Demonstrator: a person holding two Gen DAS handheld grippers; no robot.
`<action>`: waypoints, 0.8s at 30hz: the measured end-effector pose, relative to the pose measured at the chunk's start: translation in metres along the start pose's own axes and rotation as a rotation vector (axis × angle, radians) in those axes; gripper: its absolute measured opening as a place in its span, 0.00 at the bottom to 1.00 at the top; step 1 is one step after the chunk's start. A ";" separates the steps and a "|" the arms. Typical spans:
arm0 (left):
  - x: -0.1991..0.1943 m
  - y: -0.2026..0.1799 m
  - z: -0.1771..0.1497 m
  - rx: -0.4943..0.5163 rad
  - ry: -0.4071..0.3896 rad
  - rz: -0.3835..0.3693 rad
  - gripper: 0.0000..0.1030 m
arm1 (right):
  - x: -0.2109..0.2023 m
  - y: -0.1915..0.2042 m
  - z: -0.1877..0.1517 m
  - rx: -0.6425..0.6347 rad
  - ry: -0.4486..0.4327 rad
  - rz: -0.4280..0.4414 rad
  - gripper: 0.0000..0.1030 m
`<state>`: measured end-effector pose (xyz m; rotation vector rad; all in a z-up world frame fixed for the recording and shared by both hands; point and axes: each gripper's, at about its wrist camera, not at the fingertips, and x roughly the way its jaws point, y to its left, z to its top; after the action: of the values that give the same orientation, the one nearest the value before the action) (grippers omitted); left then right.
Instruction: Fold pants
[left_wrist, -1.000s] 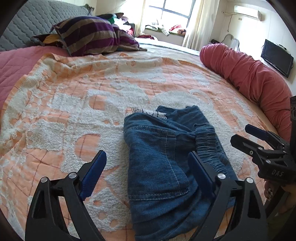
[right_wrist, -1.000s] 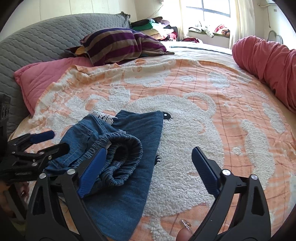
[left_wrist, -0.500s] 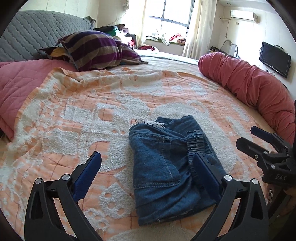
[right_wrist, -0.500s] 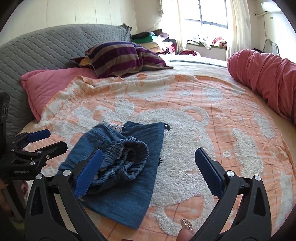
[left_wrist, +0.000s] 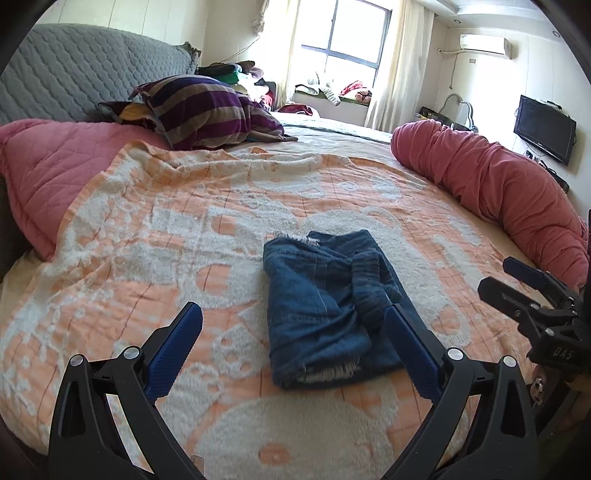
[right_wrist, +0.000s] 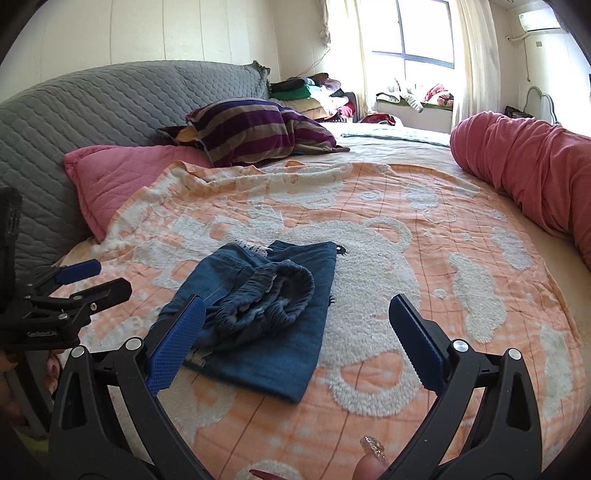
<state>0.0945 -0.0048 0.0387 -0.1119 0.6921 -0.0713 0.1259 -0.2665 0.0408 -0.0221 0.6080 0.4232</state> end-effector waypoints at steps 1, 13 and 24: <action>-0.004 0.000 -0.002 0.000 0.000 -0.001 0.96 | -0.003 0.002 -0.001 -0.002 -0.003 0.002 0.91; -0.037 0.002 -0.020 0.007 -0.008 0.014 0.96 | -0.040 0.014 -0.010 -0.013 -0.030 0.005 0.91; -0.061 -0.002 -0.027 0.022 -0.023 0.015 0.96 | -0.062 0.013 -0.017 -0.007 -0.041 -0.004 0.91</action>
<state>0.0302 -0.0029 0.0573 -0.0863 0.6693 -0.0633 0.0654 -0.2808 0.0629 -0.0209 0.5664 0.4209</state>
